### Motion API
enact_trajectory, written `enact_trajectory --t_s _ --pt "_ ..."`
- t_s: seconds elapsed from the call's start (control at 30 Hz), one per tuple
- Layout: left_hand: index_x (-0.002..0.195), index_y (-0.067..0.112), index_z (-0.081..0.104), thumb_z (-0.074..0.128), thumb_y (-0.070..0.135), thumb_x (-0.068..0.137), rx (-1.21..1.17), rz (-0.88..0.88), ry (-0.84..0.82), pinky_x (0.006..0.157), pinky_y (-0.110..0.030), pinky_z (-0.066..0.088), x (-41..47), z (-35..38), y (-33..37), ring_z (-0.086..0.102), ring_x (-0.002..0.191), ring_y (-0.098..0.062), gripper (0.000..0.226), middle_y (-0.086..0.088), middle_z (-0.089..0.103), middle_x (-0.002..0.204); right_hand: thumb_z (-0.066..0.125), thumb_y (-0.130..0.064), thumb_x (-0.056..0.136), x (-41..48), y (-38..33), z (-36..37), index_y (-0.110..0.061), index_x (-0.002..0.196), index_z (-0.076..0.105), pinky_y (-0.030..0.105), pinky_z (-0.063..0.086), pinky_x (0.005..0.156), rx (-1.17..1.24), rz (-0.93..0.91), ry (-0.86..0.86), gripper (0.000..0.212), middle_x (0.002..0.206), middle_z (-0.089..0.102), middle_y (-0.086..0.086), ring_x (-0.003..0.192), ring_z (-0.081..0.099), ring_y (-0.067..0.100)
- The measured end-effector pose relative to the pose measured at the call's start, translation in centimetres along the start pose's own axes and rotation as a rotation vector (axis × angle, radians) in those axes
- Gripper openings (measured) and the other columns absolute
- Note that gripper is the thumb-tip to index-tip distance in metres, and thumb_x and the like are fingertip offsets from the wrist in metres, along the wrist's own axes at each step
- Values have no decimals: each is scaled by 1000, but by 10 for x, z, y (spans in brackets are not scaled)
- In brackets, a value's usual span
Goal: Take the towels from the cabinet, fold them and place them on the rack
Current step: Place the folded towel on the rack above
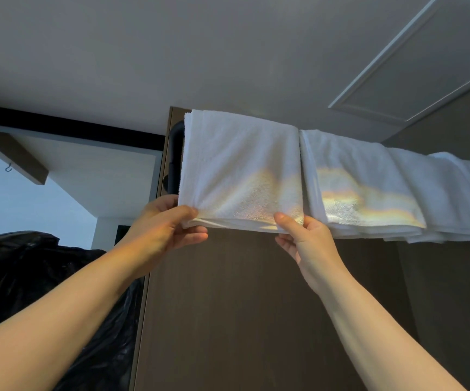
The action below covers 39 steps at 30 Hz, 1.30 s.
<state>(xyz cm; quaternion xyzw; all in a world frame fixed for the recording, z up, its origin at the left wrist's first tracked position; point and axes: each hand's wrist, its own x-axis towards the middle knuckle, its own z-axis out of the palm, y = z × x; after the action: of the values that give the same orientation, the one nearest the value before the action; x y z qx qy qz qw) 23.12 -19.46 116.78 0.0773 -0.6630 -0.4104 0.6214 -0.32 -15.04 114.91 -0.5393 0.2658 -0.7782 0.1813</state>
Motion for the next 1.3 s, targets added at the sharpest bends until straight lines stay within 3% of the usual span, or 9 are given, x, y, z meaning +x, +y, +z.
enact_trajectory --t_s 0.2,0.33,0.43,0.5,0.6,0.7,0.77,1.03,1.3 --pt "95 0 61 59 2 89 -2 -15 23 57 -23 57 -1 3 0 70 62 -21 7 -5 72 66 71 -20 89 -2 -2 -2 -4 99 58 27 56 83 31 10 11 23 97 61 11 89 60 17" --pt "99 0 62 62 7 91 67 -39 14 56 -24 57 -4 3 4 70 62 -20 11 -5 72 67 71 -23 89 -8 -5 2 -5 89 58 29 57 83 -50 -13 63 22 91 60 10 82 62 15" --pt "104 1 62 69 16 87 79 -93 -4 62 -28 60 -9 -2 10 73 72 -25 24 -11 72 85 70 -28 90 -19 -9 3 -7 88 62 30 59 83 -151 -15 80 23 92 66 8 86 67 17" --pt "110 3 62 76 31 76 143 -108 -18 67 -28 60 -18 -6 11 74 81 -26 46 -14 69 102 70 -33 89 -33 -7 -1 -10 97 66 31 59 83 -217 45 38 25 99 72 7 91 70 17" --pt "117 10 61 81 47 59 371 -96 -10 68 -28 60 -39 -12 4 72 89 -18 72 -5 65 113 73 -43 84 -58 4 -10 -16 111 65 32 58 85 -535 55 -9 39 103 70 0 91 70 12" --pt "99 24 64 80 40 72 701 -38 -51 59 -17 56 -64 -15 -3 71 78 -6 36 7 65 100 70 -45 85 -87 11 -14 -28 110 62 12 46 68 -840 -51 -72 31 99 64 -15 90 62 0" --pt "91 26 62 76 42 77 977 29 -119 63 -16 56 -82 -18 -9 67 76 -2 26 12 65 89 68 -46 86 -107 14 -15 -32 107 61 9 43 67 -938 -84 -125 26 97 63 -18 89 60 -1" --pt "103 28 65 68 40 84 1281 -65 -390 82 -22 51 -168 -45 -45 59 86 2 23 14 64 95 62 -42 91 -192 39 -23 -32 110 57 23 50 83 -1286 -107 -315 22 99 60 -17 94 57 3" --pt "106 25 63 63 38 87 1373 -309 -636 87 -30 50 -275 -75 -109 58 92 -8 24 10 62 100 60 -41 93 -290 90 -41 -25 113 57 34 52 89 -1488 151 -581 25 110 64 -6 102 59 15"
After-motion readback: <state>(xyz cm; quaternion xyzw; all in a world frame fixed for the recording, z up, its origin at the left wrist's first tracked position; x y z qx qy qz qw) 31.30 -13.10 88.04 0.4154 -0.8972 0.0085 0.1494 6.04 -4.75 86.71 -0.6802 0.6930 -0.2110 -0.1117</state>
